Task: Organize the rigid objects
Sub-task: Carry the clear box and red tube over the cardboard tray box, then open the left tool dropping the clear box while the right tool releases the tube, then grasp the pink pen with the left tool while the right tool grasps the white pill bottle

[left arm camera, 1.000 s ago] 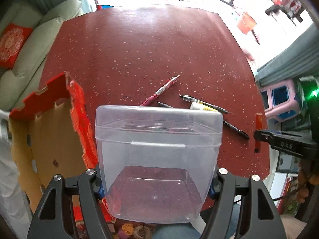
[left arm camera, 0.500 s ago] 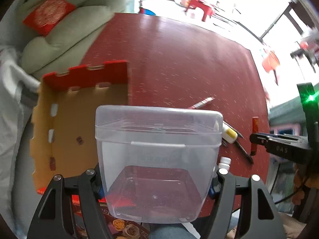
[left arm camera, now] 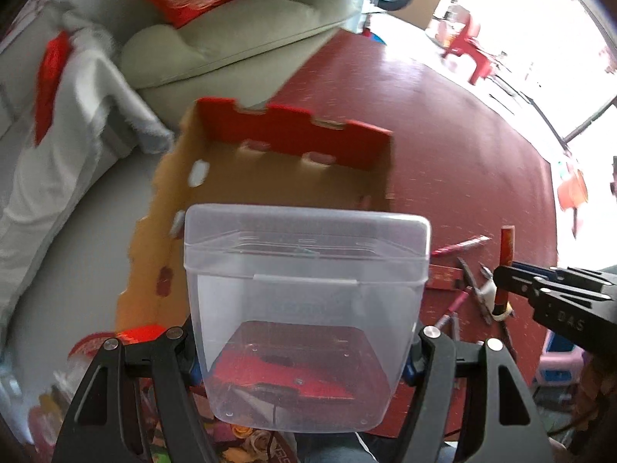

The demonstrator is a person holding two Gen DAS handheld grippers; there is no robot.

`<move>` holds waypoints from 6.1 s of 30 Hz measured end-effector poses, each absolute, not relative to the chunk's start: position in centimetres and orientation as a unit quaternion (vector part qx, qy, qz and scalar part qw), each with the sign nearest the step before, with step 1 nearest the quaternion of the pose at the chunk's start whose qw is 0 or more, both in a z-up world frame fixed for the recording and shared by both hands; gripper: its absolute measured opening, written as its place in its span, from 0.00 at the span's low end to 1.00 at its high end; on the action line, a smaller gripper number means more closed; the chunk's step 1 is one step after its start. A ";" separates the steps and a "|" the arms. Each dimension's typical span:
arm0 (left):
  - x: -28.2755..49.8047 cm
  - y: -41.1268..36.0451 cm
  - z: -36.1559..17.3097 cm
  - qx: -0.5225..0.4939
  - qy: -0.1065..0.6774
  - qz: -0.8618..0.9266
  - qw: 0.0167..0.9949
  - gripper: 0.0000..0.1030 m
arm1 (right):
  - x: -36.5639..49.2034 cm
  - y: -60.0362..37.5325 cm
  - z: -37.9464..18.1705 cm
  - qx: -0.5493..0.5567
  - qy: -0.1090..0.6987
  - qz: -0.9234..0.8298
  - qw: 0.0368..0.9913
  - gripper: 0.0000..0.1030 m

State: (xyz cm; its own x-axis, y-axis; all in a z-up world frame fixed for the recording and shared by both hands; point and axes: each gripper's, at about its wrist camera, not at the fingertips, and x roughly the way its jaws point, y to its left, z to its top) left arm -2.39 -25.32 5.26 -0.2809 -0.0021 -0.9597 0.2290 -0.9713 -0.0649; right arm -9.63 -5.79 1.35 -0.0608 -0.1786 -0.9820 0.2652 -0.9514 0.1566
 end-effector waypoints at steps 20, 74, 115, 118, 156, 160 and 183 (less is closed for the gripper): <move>-6.6 -34.3 2.2 0.597 0.101 -0.778 0.166 0.72 | -14.2 -20.5 0.3 0.646 0.123 -0.717 0.231 0.20; -9.4 -36.5 -4.5 0.637 0.141 -0.746 0.132 1.00 | -17.2 -20.4 -3.2 0.675 0.093 -0.706 0.195 0.87; -2.9 -3.7 -11.3 0.675 -0.207 -0.696 -0.128 1.00 | -0.2 12.1 -11.0 0.755 -0.183 -0.625 -0.078 0.87; -3.3 -3.4 -12.0 0.676 -0.208 -0.694 -0.133 1.00 | -0.8 11.5 -11.7 0.754 -0.178 -0.626 -0.083 0.87; -4.6 0.5 -14.9 0.663 -0.183 -0.697 -0.202 1.00 | -0.6 11.5 -14.7 0.766 -0.084 -0.634 -0.055 0.36; -5.6 0.9 -15.2 0.679 -0.187 -0.682 -0.199 0.98 | -0.8 11.2 -14.9 0.767 -0.085 -0.634 -0.055 0.36; -4.9 -1.4 -12.2 0.707 -0.095 -0.675 -0.188 0.10 | 2.1 12.4 -11.9 0.762 -0.074 -0.642 -0.037 0.33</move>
